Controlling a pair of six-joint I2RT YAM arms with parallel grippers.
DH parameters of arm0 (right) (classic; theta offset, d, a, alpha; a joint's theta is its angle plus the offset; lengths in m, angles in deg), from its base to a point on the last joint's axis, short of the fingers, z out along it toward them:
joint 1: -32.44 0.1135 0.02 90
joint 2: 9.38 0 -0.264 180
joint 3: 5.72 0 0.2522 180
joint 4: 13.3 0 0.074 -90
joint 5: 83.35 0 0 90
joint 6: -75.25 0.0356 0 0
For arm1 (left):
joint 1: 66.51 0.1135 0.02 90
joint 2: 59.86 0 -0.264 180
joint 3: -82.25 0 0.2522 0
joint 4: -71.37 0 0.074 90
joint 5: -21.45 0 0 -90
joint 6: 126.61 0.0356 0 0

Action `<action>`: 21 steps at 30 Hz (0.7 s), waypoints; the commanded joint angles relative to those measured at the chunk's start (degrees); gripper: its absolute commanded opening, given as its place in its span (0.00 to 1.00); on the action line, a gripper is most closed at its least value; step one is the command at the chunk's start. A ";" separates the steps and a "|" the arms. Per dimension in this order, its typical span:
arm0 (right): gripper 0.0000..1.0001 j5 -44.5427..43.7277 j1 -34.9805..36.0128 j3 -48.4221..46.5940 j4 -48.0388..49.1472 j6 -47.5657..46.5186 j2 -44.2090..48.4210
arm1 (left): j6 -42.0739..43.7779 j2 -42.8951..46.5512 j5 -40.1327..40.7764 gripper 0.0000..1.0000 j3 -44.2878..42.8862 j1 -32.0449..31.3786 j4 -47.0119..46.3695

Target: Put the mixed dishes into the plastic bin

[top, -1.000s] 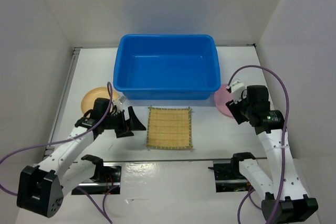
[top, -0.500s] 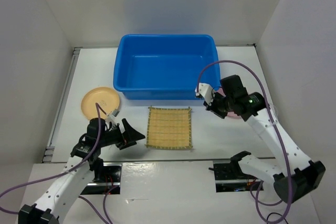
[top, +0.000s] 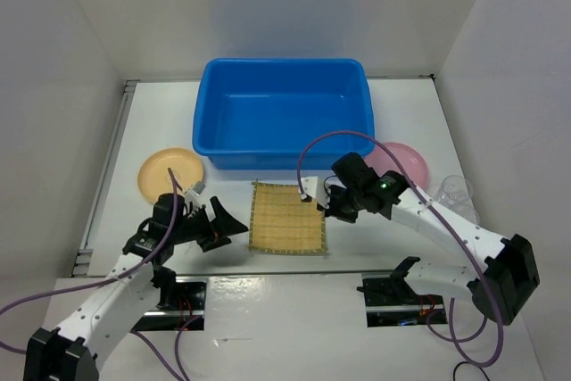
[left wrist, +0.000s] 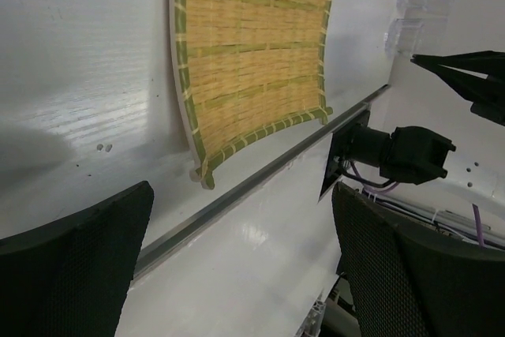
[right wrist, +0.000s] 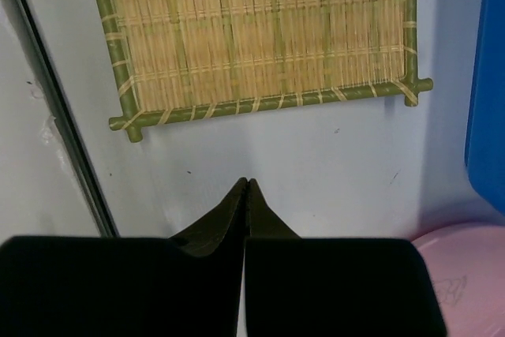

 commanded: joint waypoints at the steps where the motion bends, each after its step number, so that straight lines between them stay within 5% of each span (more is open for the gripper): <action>1: 0.00 -4.47 2.32 0.39 6.47 -2.56 -3.50 | 1.33 -4.11 0.19 1.00 -3.17 -0.21 -2.81; 9: 0.00 -7.56 4.61 2.05 11.13 -6.26 -9.32 | 9.41 -21.59 -0.33 1.00 -13.27 -0.74 -0.99; 21: 0.00 -5.89 4.61 3.37 12.54 -9.33 -14.66 | 10.73 -31.71 -0.60 1.00 -9.59 -0.74 -7.04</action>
